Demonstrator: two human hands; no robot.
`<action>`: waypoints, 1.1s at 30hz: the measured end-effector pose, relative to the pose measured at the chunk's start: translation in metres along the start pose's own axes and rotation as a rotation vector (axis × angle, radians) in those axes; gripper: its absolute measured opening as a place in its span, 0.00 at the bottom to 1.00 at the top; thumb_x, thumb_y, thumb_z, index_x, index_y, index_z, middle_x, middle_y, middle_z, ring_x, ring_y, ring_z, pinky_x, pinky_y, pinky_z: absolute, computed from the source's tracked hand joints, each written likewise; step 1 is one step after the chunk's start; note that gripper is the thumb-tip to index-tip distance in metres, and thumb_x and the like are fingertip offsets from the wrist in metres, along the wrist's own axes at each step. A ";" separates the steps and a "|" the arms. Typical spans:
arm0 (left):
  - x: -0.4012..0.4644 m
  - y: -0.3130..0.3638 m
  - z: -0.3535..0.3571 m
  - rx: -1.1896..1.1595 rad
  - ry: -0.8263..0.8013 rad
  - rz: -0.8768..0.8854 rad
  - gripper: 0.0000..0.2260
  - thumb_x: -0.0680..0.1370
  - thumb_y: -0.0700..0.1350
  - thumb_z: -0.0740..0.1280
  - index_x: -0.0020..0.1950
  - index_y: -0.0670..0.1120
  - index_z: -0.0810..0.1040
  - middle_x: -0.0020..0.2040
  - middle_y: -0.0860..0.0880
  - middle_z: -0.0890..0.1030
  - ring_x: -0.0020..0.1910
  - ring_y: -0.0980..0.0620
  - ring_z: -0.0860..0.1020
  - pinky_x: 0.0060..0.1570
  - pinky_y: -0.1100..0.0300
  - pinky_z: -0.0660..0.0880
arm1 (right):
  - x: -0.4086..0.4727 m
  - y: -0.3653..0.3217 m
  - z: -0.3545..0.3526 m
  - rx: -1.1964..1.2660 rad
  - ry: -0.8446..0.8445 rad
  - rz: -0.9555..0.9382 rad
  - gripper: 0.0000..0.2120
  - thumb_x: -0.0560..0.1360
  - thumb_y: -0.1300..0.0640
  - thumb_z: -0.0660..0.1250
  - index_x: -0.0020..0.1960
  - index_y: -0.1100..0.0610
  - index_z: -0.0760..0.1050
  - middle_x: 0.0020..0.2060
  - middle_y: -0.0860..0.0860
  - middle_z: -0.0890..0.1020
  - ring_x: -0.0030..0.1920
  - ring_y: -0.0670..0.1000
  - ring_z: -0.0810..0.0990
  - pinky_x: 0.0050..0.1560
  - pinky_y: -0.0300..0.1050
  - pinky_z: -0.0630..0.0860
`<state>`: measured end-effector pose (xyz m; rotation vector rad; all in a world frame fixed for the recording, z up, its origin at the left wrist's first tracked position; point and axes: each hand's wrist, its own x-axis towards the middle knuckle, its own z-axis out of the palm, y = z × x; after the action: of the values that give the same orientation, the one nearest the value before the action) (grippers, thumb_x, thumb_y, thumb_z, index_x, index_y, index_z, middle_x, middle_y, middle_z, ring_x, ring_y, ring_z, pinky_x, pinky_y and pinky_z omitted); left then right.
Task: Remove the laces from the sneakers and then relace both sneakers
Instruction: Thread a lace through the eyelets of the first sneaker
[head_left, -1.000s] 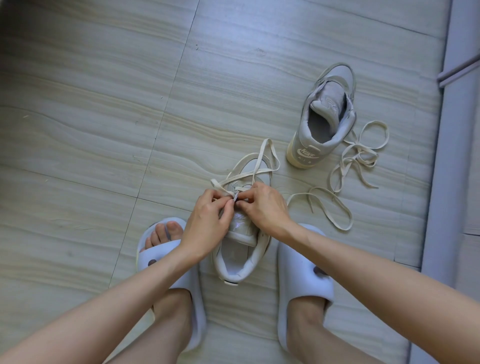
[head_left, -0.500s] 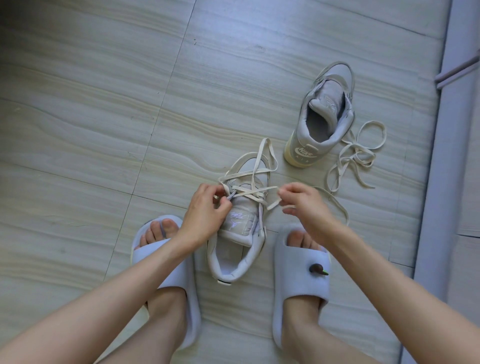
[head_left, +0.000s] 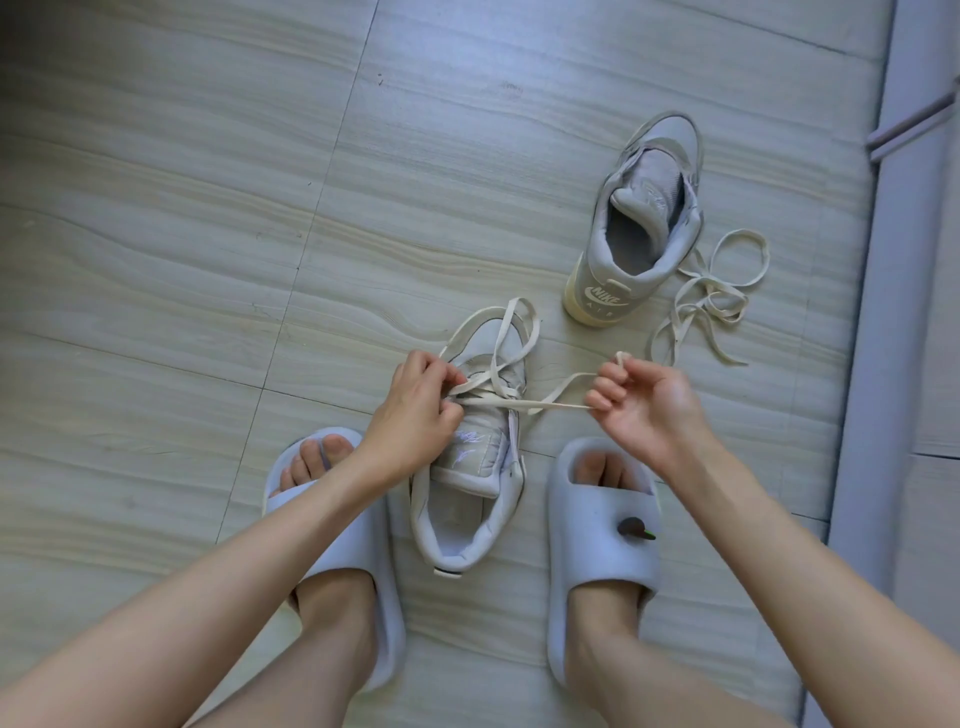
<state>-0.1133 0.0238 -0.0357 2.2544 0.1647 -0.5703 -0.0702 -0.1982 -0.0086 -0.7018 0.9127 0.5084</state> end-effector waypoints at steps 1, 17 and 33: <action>0.000 -0.001 0.000 0.013 0.006 0.002 0.11 0.72 0.34 0.60 0.52 0.42 0.74 0.50 0.51 0.66 0.56 0.47 0.68 0.55 0.50 0.70 | 0.002 -0.006 -0.007 -0.100 0.046 -0.053 0.08 0.68 0.66 0.55 0.34 0.55 0.62 0.24 0.49 0.64 0.21 0.46 0.61 0.24 0.37 0.59; -0.006 -0.016 -0.065 -1.021 -0.120 -0.291 0.10 0.70 0.45 0.67 0.35 0.42 0.70 0.23 0.51 0.63 0.21 0.53 0.63 0.32 0.59 0.75 | 0.002 -0.005 -0.047 -1.212 0.080 -0.385 0.17 0.73 0.51 0.70 0.28 0.54 0.74 0.27 0.49 0.71 0.28 0.41 0.66 0.30 0.30 0.62; -0.004 -0.032 -0.054 -0.993 0.044 -0.365 0.20 0.79 0.38 0.57 0.27 0.44 0.71 0.20 0.51 0.65 0.23 0.53 0.67 0.41 0.57 0.68 | 0.000 -0.016 -0.018 0.068 0.125 -0.049 0.27 0.80 0.55 0.56 0.22 0.55 0.62 0.20 0.49 0.64 0.22 0.48 0.67 0.39 0.43 0.75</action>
<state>-0.1075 0.0848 -0.0237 1.2682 0.7193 -0.4714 -0.0690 -0.2222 -0.0107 -0.6980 1.0224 0.3909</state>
